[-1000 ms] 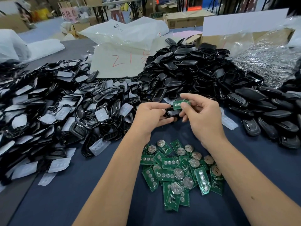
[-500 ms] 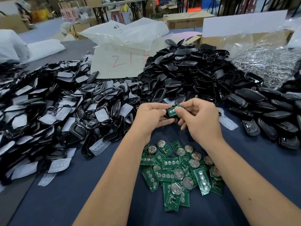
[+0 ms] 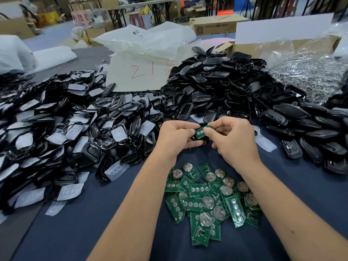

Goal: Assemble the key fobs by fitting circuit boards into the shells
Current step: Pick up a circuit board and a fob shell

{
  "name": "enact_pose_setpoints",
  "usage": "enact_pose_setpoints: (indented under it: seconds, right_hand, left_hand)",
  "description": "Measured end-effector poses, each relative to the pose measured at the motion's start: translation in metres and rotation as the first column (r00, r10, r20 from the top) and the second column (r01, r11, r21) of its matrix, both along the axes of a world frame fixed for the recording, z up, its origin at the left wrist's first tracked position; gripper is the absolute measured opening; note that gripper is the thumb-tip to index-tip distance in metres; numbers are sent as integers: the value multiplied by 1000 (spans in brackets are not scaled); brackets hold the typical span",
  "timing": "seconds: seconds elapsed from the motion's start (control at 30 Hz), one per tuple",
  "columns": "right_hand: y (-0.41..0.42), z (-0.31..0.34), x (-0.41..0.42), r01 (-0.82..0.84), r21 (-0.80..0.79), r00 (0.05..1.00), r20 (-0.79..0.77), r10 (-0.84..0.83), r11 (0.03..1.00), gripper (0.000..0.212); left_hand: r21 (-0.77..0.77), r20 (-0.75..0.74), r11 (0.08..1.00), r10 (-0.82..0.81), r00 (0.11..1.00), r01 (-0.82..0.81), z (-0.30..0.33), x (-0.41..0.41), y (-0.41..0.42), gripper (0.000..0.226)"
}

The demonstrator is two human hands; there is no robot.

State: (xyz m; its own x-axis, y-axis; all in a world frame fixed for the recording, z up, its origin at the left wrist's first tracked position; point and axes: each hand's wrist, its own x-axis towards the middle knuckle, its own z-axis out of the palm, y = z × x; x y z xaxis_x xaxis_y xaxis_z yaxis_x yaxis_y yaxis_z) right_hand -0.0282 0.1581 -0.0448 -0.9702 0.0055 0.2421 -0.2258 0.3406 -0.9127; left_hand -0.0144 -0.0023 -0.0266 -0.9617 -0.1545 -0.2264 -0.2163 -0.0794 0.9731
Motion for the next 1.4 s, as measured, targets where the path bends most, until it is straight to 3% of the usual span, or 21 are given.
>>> enact_pose_setpoints:
  seconds: [0.33, 0.57, 0.73, 1.0, 1.2, 1.3, 1.4]
  right_hand:
    - [-3, -2, 3, 63, 16, 998, -6, -63, 998, 17]
    - [5, 2, -2, -57, -44, 995, 78, 61, 997, 18]
    - [-2, 0, 2, 41, 112, 999, 16, -43, 993, 22]
    - [2, 4, 4, 89, 142, 996, 18, -93, 986, 32]
    - [10, 13, 5, -95, 239, 995, 26, 92, 966, 10]
    - [7, 12, 5, -84, 358, 996, 17, 83, 930, 28]
    - [4, 13, 6, -59, 417, 998, 21, 56, 907, 29]
  left_hand:
    - [32, -20, 999, 12, 1000, -11, -1, 1, 2, 16]
    - [27, -11, 1000, -15, 1000, 15, 1, 2, 1, 19]
    - [18, -14, 1000, -16, 1000, 16, 2, 3, 2, 19]
    - [-3, -35, 1000, -31, 999, 31, 3, 3, -1, 19]
    - [-101, -45, 989, -112, 993, 107, 6, 3, -9, 24]
    - [-260, -87, 963, -98, 991, 72, 3, 1, -14, 19]
    - [-467, -137, 880, -163, 977, 81, 1, 0, -16, 16]
